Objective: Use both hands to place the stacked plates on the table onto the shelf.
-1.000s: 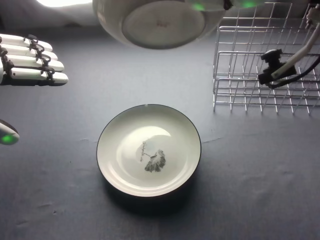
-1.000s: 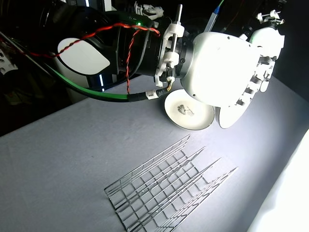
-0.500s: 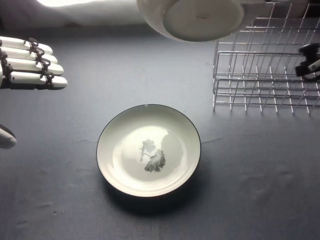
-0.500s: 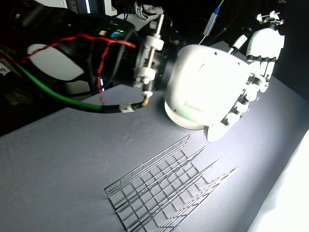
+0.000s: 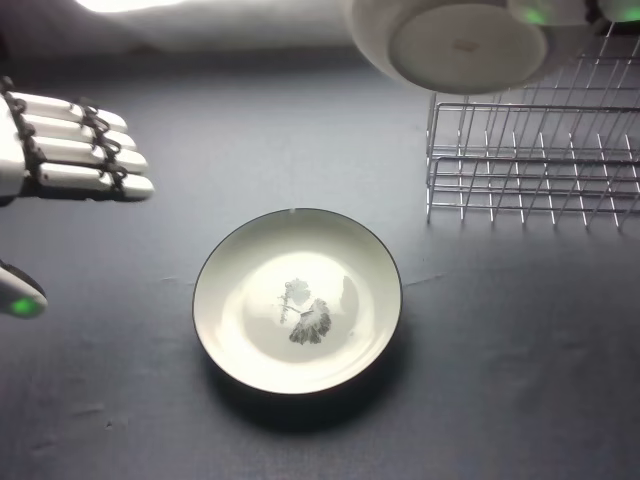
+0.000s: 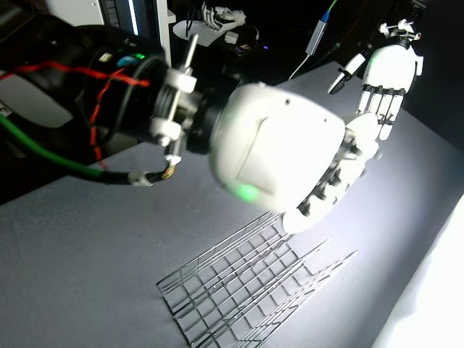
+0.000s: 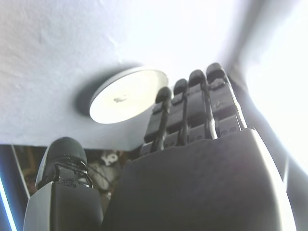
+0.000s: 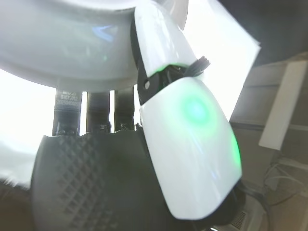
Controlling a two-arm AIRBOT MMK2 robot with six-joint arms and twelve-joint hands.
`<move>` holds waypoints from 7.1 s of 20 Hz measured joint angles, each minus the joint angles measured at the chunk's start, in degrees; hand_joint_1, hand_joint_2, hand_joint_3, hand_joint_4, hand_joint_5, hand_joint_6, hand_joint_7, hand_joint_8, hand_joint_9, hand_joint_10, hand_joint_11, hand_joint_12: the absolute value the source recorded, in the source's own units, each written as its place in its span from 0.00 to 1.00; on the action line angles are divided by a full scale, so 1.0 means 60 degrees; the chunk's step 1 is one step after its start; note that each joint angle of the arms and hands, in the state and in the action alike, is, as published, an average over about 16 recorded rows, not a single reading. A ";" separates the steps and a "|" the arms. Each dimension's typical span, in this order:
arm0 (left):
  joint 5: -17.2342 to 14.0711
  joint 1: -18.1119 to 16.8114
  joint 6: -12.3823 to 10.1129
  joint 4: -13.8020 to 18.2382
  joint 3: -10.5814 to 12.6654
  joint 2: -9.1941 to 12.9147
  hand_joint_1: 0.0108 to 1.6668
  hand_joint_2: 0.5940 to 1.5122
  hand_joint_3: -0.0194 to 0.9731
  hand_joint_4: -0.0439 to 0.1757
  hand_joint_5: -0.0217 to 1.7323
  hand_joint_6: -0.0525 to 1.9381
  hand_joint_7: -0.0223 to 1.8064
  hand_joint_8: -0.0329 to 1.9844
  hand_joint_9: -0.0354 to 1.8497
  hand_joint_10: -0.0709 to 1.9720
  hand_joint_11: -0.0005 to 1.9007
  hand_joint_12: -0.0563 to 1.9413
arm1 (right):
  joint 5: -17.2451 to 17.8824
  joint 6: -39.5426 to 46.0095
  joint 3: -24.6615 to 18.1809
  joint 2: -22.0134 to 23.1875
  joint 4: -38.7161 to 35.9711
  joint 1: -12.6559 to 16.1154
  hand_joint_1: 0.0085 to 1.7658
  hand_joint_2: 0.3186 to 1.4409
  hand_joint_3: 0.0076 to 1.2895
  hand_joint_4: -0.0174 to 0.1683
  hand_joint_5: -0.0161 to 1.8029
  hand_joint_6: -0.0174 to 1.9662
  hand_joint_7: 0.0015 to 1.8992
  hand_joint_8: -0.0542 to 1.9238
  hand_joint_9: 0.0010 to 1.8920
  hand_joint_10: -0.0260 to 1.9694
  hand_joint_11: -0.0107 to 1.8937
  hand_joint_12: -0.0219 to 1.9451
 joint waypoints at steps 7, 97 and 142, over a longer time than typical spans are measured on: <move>-0.0105 0.0189 -0.0271 0.0086 -0.0419 -0.0162 0.00 0.57 0.04 0.20 0.02 0.03 0.02 0.02 0.03 0.04 0.01 0.03 | 0.0135 -0.0017 0.0188 0.0261 0.0005 -0.0346 0.79 0.73 0.00 0.04 0.38 0.66 0.40 0.63 0.41 0.71 0.39 0.82; 0.2272 0.2303 -0.0373 -0.0204 -0.1323 -0.1376 0.00 0.58 0.04 0.15 0.01 0.01 0.02 0.02 0.02 0.03 0.01 0.01 | 0.1850 -0.0705 0.0934 -0.2917 -1.1545 -0.2715 0.89 0.65 0.02 0.09 0.02 0.02 0.01 0.03 0.01 0.01 0.02 0.01; 0.2077 0.1148 -0.0457 0.0295 -0.1802 -0.0769 0.00 0.57 0.04 0.19 0.01 0.02 0.02 0.02 0.03 0.03 0.01 0.03 | 0.2152 -0.0775 0.2696 -0.4940 -1.1269 -0.2526 0.82 0.56 0.00 0.13 0.43 0.53 0.44 0.40 0.45 0.48 0.42 0.85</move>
